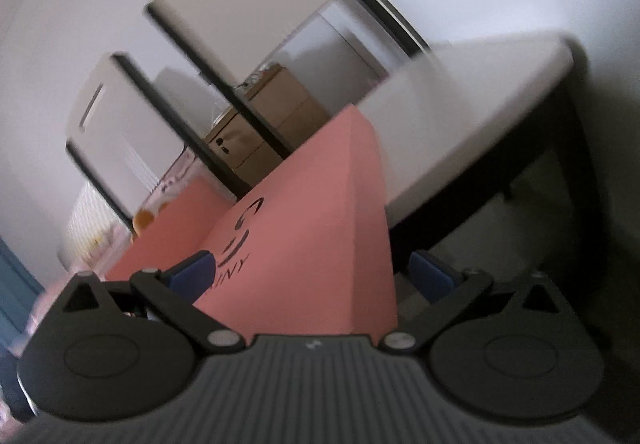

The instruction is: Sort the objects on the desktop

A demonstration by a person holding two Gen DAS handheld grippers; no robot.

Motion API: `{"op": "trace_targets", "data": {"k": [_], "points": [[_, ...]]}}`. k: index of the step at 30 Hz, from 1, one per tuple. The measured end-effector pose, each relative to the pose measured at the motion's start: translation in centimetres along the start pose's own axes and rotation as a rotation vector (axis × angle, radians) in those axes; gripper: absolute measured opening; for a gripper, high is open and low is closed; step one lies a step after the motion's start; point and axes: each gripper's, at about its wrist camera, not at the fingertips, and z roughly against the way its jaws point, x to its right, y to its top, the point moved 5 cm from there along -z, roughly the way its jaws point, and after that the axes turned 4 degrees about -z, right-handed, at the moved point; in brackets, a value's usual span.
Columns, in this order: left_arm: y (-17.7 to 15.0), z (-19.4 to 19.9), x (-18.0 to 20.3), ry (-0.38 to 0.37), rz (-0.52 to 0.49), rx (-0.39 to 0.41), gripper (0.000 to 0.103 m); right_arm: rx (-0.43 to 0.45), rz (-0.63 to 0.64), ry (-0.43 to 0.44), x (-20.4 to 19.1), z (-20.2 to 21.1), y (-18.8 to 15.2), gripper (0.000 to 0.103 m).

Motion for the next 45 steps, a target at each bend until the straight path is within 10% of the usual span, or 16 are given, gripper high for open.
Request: {"op": "trace_targets", "data": {"k": [9,25,37,45], "points": [[0.2,-1.6,0.0,-0.005,0.05,-0.055,0.089,-0.061,-0.074,0.004,-0.3,-1.3,-0.4,0.07],[3.8,2.6,4.4,-0.105,-0.124,0.112,0.083,0.087,0.126,0.031,-7.6,2.9,2.2,0.051],[1.9,2.0,0.0,0.007,-0.057,0.071,0.089,0.012,-0.144,0.024,-0.7,1.1,1.2,0.054],[-0.1,-0.1,-1.8,-0.054,0.047,-0.016,0.101,-0.045,-0.149,-0.021,1.0,0.1,0.7,0.061]]}}
